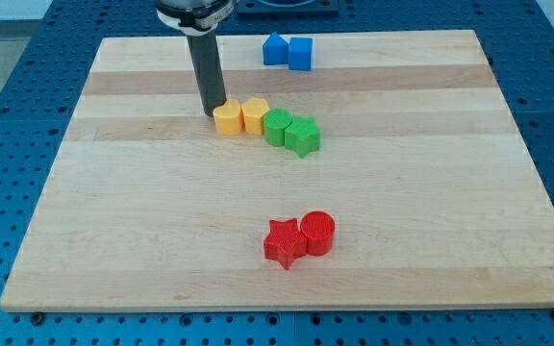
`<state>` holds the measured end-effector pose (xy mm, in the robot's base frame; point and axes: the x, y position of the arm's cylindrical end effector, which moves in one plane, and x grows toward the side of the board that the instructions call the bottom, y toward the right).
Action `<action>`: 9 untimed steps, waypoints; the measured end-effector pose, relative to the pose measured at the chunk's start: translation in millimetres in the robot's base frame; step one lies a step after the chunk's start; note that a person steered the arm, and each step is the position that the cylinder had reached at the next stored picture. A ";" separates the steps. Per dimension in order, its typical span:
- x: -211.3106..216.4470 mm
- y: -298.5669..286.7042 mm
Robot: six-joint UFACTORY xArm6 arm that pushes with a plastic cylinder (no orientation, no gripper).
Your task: Nudge the blue triangle right a bit
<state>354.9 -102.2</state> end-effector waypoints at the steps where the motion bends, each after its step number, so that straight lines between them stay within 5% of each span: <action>1: 0.0 5.4; 5: -21.7 -14.1; 7: -97.1 -41.6; 9: -149.5 34.1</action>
<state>205.4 -68.1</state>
